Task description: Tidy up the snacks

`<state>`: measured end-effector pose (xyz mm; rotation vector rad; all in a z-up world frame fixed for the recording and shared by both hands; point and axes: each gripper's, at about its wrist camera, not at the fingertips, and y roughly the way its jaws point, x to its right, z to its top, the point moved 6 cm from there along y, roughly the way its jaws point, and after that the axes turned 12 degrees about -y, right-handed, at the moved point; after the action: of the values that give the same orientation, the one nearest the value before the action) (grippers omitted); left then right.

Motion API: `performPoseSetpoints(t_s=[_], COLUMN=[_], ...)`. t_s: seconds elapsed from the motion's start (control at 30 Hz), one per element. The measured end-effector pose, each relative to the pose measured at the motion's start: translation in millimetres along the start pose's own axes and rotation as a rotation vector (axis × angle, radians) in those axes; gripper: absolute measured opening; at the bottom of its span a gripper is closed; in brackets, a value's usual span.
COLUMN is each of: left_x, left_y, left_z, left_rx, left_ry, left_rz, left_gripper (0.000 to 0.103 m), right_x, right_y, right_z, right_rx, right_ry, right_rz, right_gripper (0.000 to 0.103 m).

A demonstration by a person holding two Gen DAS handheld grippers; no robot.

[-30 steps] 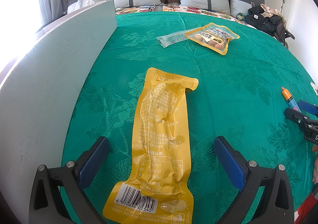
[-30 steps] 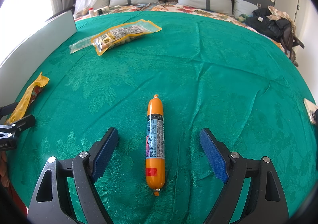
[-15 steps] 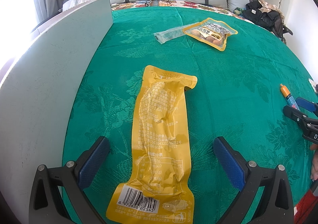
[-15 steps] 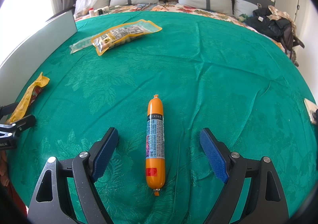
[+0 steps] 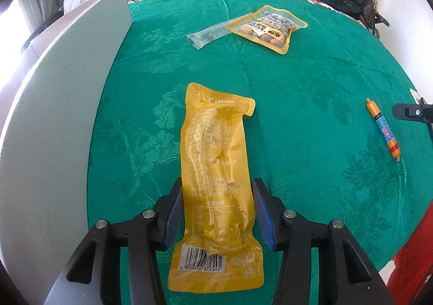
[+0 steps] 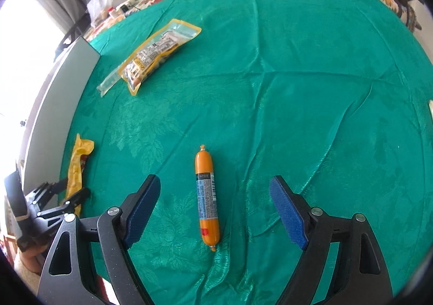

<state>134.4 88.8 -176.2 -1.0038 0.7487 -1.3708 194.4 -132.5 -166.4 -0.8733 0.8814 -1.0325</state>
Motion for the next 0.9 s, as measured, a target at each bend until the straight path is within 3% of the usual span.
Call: performPoseSetpoints(t_s=[0.07, 0.13, 0.17, 0.23, 0.5, 0.53, 0.57, 0.6, 0.63, 0.8, 0.87, 0.9], left_x=[-2, -4, -4, -6, -4, -4, -3, -4, -6, -15, -15, -11], left_y=[-3, -8, -11, -17, -54, -62, -68, -73, -76, -63, -54, -50], left_z=[-3, -8, -10, -14, -5, -2, 1, 3, 6, -1, -9, -14], left_rx=[0.009, 0.007, 0.006, 0.005, 0.040, 0.061, 0.067, 0.071, 0.071, 0.024, -0.005, -0.025], left_ry=[-0.021, -0.054, -0.070, -0.091, -0.189, -0.189, -0.189, -0.196, -0.203, -0.170, -0.160, -0.146], left_rz=[-0.026, -0.072, -0.095, -0.128, -0.266, -0.269, -0.290, -0.309, -0.324, -0.290, -0.270, -0.267], left_gripper=[0.048, 0.047, 0.047, 0.047, 0.044, 0.029, 0.025, 0.005, 0.003, 0.004, 0.011, 0.025], right_x=[-12, -22, -24, -27, -37, -44, -53, -64, -75, -127, -137, -138], right_y=[11, 26, 27, 28, -4, -6, -9, -13, -17, -36, -39, -39], right_z=[-2, -8, -9, -11, -15, -14, -10, -3, 4, 41, 45, 46], right_rx=[-0.048, -0.107, -0.105, -0.121, -0.036, -0.028, -0.017, -0.001, 0.016, 0.104, 0.119, 0.123], right_ry=[-0.065, -0.109, -0.129, -0.143, 0.017, 0.018, 0.013, 0.004, -0.006, -0.094, -0.110, -0.109], right_rz=[-0.034, -0.045, -0.069, -0.103, 0.061, 0.080, 0.098, 0.121, 0.143, 0.171, 0.179, 0.188], right_gripper=[0.071, 0.045, 0.043, 0.017, 0.017, 0.017, 0.017, 0.017, 0.017, 0.017, 0.017, 0.017])
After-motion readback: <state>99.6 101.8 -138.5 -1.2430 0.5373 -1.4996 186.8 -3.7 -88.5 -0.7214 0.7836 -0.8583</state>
